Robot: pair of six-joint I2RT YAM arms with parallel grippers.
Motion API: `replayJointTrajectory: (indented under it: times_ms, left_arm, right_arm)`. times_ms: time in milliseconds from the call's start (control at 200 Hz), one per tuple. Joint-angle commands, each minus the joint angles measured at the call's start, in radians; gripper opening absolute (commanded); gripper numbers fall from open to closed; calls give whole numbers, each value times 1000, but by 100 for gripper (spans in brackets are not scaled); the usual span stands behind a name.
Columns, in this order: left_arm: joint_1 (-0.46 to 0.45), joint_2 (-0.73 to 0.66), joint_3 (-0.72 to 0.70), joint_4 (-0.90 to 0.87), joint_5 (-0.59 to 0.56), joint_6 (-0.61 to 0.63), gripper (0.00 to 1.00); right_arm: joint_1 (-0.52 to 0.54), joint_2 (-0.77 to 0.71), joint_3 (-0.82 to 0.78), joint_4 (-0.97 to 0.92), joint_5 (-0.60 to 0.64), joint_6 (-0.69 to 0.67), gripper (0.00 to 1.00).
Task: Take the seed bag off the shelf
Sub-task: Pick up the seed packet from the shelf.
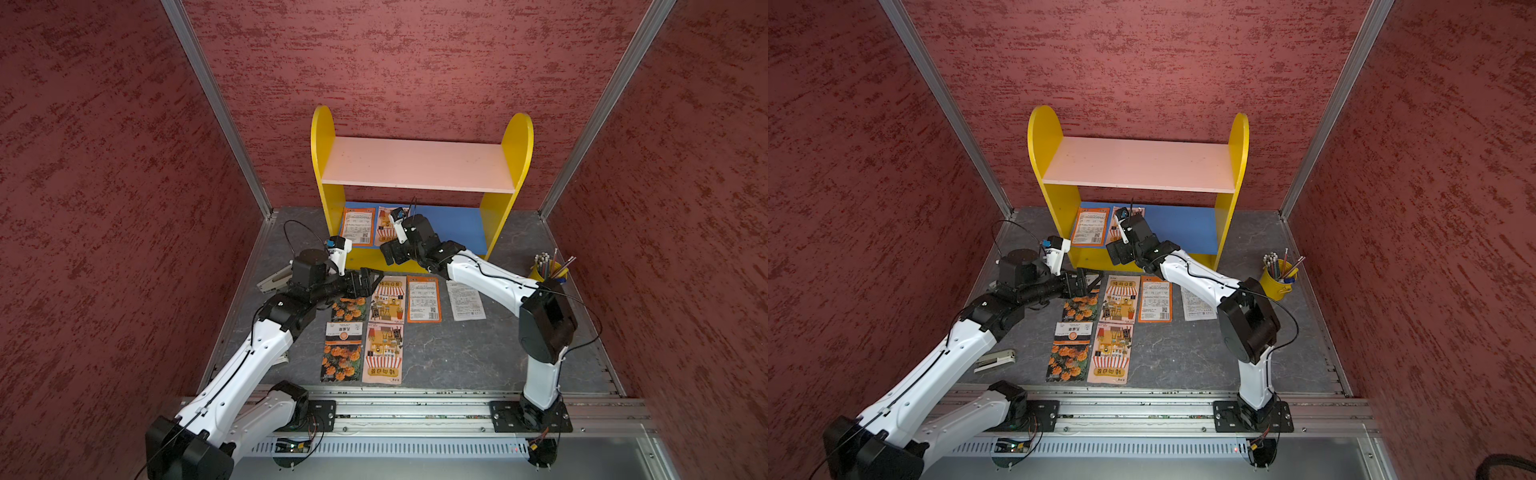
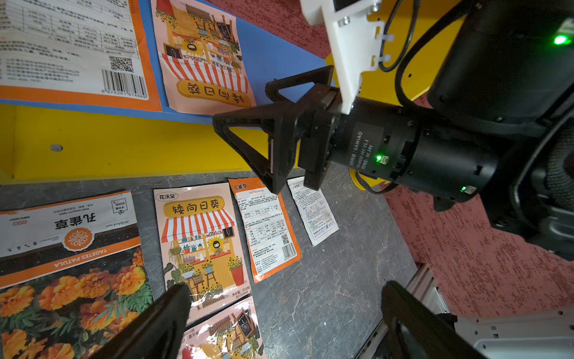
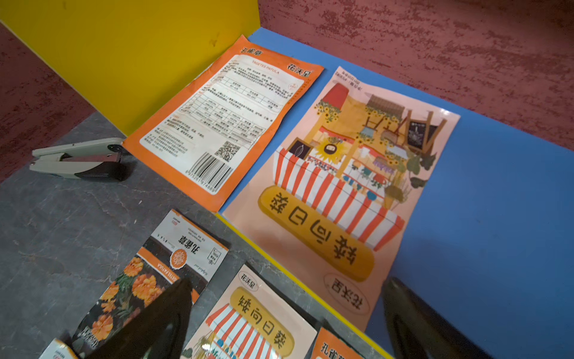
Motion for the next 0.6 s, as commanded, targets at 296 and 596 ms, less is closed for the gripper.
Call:
replayJointTrajectory:
  times_ms: [296, 596]
  left_arm:
    - [-1, -12, -18, 10, 16, -4, 100]
    - [3, -5, -11, 2, 8, 10, 100]
  right_arm:
    - [-28, 148, 193, 61, 103, -67, 98]
    - [-45, 239, 282, 18, 94, -84, 98]
